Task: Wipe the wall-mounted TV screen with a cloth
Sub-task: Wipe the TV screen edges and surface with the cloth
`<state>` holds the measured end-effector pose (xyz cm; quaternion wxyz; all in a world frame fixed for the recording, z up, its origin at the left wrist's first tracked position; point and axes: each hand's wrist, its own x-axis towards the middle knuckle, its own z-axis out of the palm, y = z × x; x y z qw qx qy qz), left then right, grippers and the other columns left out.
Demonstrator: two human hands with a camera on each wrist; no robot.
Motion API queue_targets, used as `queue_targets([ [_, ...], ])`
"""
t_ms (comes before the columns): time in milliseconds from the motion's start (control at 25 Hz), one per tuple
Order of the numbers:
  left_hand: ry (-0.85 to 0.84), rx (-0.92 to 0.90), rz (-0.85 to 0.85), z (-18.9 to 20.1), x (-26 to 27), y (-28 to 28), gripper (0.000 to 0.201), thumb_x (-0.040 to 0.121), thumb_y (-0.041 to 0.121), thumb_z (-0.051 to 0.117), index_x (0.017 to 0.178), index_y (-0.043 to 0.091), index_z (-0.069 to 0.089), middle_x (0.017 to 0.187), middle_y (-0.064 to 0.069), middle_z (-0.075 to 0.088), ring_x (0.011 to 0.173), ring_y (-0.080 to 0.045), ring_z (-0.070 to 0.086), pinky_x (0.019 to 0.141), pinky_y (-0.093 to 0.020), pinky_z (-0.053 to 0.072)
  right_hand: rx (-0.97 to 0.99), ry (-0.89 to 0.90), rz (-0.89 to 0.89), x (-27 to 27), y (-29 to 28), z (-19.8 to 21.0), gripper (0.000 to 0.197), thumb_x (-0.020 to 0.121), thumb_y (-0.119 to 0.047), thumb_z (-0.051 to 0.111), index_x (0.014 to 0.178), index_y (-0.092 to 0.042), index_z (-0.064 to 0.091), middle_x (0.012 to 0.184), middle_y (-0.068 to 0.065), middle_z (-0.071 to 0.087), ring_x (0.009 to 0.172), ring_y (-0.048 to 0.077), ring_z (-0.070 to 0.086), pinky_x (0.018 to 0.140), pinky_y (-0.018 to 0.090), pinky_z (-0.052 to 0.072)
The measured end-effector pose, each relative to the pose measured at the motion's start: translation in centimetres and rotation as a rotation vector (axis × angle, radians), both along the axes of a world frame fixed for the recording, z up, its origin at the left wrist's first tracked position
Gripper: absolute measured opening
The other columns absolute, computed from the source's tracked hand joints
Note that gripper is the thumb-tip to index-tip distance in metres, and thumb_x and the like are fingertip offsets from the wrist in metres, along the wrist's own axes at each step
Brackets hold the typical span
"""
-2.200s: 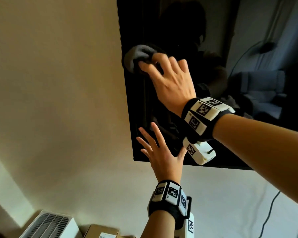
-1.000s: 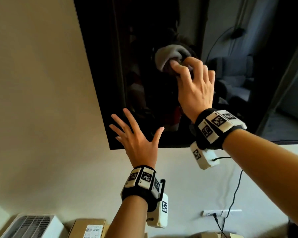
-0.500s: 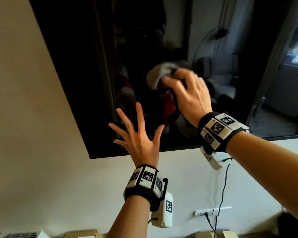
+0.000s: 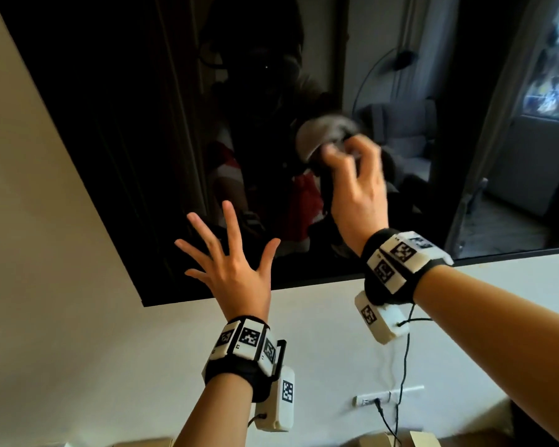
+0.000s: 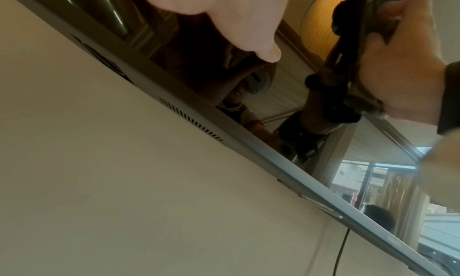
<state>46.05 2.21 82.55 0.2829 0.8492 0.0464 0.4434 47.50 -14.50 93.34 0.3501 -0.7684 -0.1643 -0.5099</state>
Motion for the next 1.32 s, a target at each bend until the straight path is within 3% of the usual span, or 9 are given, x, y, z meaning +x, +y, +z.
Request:
queue_targets([
  [120,0.0,0.009,0.011,0.1,0.0,0.0,0.088,0.086,0.063,0.059,0.157,0.029,0.017,0.163,-0.019,0.0,0.143,-0.055,0.0,0.092,-0.082,0.026,-0.093,0.018,0.1,-0.2,-1.4,-0.2,0.017,0.094,-0.028,0.051,0.106,-0.041,0.048,0.118,-0.001,0.05,0.106,0.012,0.044,0.093,0.026,0.037],
  [240,-0.003,0.005,0.001,0.1,0.0,0.0,0.09,0.086,0.061,0.061,0.157,0.03,0.014,0.163,-0.018,-0.003,0.143,-0.055,-0.002,0.094,-0.081,0.024,0.046,-0.167,-0.225,1.3,-3.0,-0.6,0.027,0.091,-0.009,0.051,0.115,-0.021,0.044,0.122,0.017,0.047,0.107,0.028,0.049,0.089,0.038,0.045],
  [440,-0.023,-0.059,-0.054,1.0,-0.6,-2.4,0.083,0.091,0.057,0.058,0.156,0.035,0.012,0.163,-0.015,-0.007,0.144,-0.054,-0.004,0.102,-0.08,0.016,-0.357,-0.199,-0.203,1.5,-4.8,-3.3,0.031,0.09,-0.008,0.055,0.119,-0.017,0.047,0.125,0.02,0.045,0.105,0.032,0.044,0.085,0.04,0.039],
  [600,-0.055,0.081,-0.106,2.5,-0.6,-7.7,0.078,0.091,0.055,0.057,0.156,0.032,0.019,0.164,-0.014,0.0,0.146,-0.05,0.0,0.103,-0.078,0.013,0.039,-0.186,-0.292,1.7,-7.0,-2.3,0.028,0.091,-0.004,0.048,0.117,-0.014,0.042,0.123,0.023,0.044,0.105,0.035,0.049,0.086,0.044,0.046],
  [760,-0.042,0.069,-0.072,3.2,0.5,-12.0,0.071,0.094,0.052,0.053,0.156,0.034,0.022,0.164,-0.015,0.002,0.143,-0.056,-0.005,0.099,-0.083,0.015,-0.283,-0.196,-0.209,1.3,-9.2,-3.6,0.029,0.091,-0.012,0.044,0.119,-0.013,0.041,0.127,0.013,0.033,0.103,0.035,0.05,0.084,0.043,0.048],
  [920,-0.032,0.068,-0.005,2.7,1.4,-12.9,0.071,0.094,0.055,0.051,0.156,0.034,0.021,0.163,-0.017,0.003,0.143,-0.056,-0.002,0.096,-0.084,0.022,0.175,-0.164,-0.348,2.1,-11.9,-2.9,0.031,0.089,0.0,0.051,0.114,-0.014,0.04,0.124,0.019,0.039,0.104,0.029,0.045,0.085,0.039,0.044],
  [1080,-0.044,0.093,0.035,2.5,1.6,-12.8,0.07,0.095,0.056,0.049,0.156,0.033,0.023,0.163,-0.019,0.008,0.142,-0.057,0.003,0.095,-0.083,0.025,-0.194,-0.202,-0.284,2.0,-13.1,-4.8,0.036,0.085,-0.003,0.056,0.115,-0.018,0.043,0.123,0.01,0.035,0.101,0.027,0.042,0.083,0.034,0.037],
  [1240,-0.049,0.105,0.051,2.2,1.8,-12.7,0.069,0.096,0.058,0.047,0.155,0.032,0.022,0.162,-0.02,0.009,0.142,-0.058,0.005,0.094,-0.083,0.025,0.372,-0.2,-0.448,3.1,-14.7,-2.9,0.029,0.088,-0.005,0.051,0.115,-0.013,0.043,0.118,0.02,0.046,0.106,0.026,0.041,0.088,0.037,0.035],
  [1320,-0.057,0.11,0.061,2.0,1.9,-12.7,0.07,0.096,0.058,0.047,0.156,0.032,0.021,0.162,-0.021,0.008,0.141,-0.058,0.005,0.094,-0.083,0.025,0.159,-0.221,-0.398,3.1,-13.5,-4.9,0.031,0.087,-0.004,0.051,0.116,-0.013,0.043,0.12,0.016,0.04,0.105,0.029,0.041,0.088,0.037,0.034],
])
